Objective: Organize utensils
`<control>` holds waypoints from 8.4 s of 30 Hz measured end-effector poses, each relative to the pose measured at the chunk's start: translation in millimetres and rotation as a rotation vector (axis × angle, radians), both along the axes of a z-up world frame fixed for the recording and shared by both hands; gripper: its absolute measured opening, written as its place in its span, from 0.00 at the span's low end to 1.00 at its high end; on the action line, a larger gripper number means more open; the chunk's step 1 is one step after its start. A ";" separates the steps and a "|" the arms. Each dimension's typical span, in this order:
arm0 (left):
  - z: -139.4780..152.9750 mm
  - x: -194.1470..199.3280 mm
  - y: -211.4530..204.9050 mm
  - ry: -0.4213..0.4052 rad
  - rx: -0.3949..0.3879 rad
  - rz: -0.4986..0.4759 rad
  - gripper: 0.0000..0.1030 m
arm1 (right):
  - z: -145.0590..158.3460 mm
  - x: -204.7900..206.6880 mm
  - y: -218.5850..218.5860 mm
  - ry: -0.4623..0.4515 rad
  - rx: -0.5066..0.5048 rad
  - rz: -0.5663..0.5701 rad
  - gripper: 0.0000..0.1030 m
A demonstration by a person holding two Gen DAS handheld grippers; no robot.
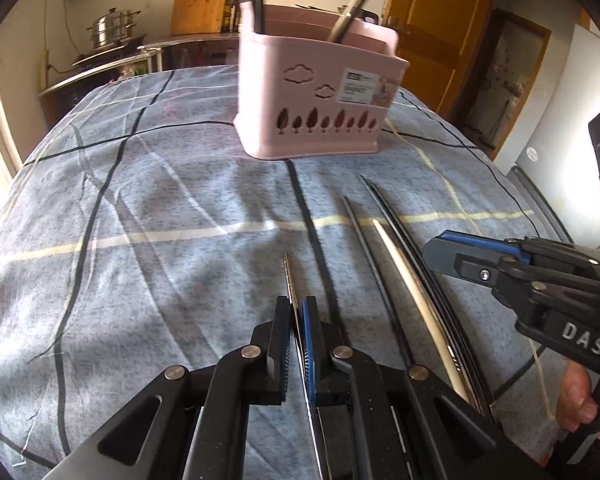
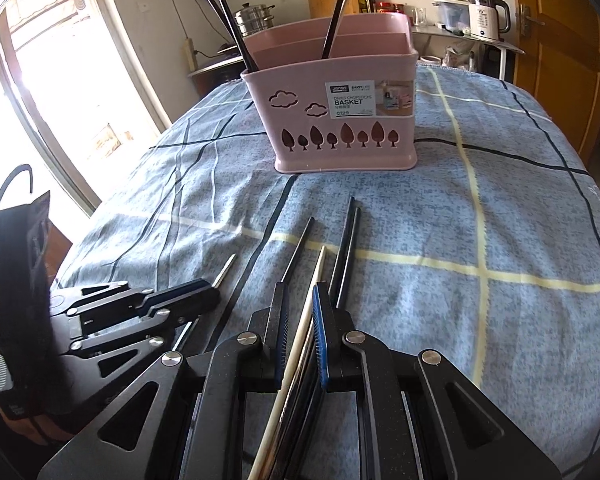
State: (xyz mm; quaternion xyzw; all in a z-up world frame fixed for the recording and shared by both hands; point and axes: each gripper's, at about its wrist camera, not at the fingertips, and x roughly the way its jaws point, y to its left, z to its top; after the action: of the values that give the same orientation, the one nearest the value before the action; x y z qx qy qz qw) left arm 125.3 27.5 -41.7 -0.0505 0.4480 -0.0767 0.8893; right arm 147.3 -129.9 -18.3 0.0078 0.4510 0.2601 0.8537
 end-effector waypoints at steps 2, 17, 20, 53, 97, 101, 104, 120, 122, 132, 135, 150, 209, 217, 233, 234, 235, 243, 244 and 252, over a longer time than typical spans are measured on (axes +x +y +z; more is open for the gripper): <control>0.0 1.5 6.0 0.000 -0.005 0.013 0.06 | -2.9 5.6 3.4 0.010 -0.007 0.002 0.12; -0.4 13.9 21.1 0.015 -0.009 0.029 0.07 | -20.7 34.7 23.3 0.057 -0.095 -0.004 0.12; 0.4 20.7 15.9 0.023 0.029 -0.004 0.08 | -20.5 36.3 29.1 0.052 -0.126 0.003 0.12; 117.8 9.9 23.3 -0.165 -0.067 0.000 0.03 | 94.9 13.9 -8.0 -0.133 0.088 -0.034 0.04; 248.9 97.5 21.4 -0.346 -0.102 -0.005 0.03 | 209.6 65.4 -13.2 -0.425 0.155 -0.082 0.04; 257.0 114.6 21.0 -0.361 -0.088 0.004 0.03 | 217.5 76.5 -9.6 -0.450 0.175 -0.099 0.04; 255.4 125.6 19.3 -0.364 -0.071 0.009 0.03 | 216.6 83.9 -7.6 -0.462 0.190 -0.116 0.04; 195.1 146.5 29.0 -0.277 -0.069 0.044 0.03 | 164.6 110.4 5.1 -0.353 0.148 -0.113 0.04; 189.1 146.2 28.9 -0.269 -0.062 0.043 0.03 | 157.6 112.1 6.2 -0.331 0.140 -0.108 0.04; 177.7 141.3 26.9 -0.262 -0.041 0.038 0.05 | 142.3 111.7 1.5 -0.288 0.123 -0.109 0.10; 177.2 135.9 28.9 -0.268 -0.046 0.043 0.07 | 141.9 108.9 -1.0 -0.292 0.125 -0.114 0.11; 165.3 53.8 13.7 -0.313 -0.046 0.015 0.08 | 122.3 39.1 -25.0 -0.298 0.135 -0.109 0.14; 10.4 -48.9 -35.3 -0.038 -0.118 -0.031 0.19 | 3.3 -83.6 -53.4 -0.076 0.048 -0.059 0.14; -1.0 -33.5 -44.8 0.000 -0.101 -0.034 0.19 | -1.7 -77.4 -53.8 -0.060 0.045 -0.065 0.14; -1.4 -33.3 -30.6 -0.007 -0.036 0.013 0.06 | 0.5 -58.4 -31.3 -0.058 0.044 -0.025 0.14; -1.4 -34.1 -27.6 -0.007 -0.030 0.024 0.06 | -0.2 -56.6 -28.8 -0.057 0.042 -0.020 0.14; -1.7 -34.5 -24.3 -0.006 -0.030 0.034 0.06 | -1.2 -54.9 -26.6 -0.054 0.039 -0.016 0.14; -0.1 -43.1 0.1 0.002 -0.024 0.105 0.06 | -11.0 -31.9 -5.3 -0.024 0.018 0.013 0.14; -0.3 -43.8 2.6 0.005 -0.024 0.112 0.06 | -12.6 -28.0 -2.7 -0.018 0.013 0.016 0.14; 0.9 -41.4 13.1 0.021 -0.058 0.123 0.06 | -21.8 -8.6 5.5 0.012 -0.019 -0.003 0.14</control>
State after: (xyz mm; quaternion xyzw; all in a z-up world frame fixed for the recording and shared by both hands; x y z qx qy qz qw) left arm 83.9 40.6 -40.7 -0.1047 0.4509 -0.0343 0.8857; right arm 138.7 -124.4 -40.1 0.0018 0.4586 0.2545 0.8514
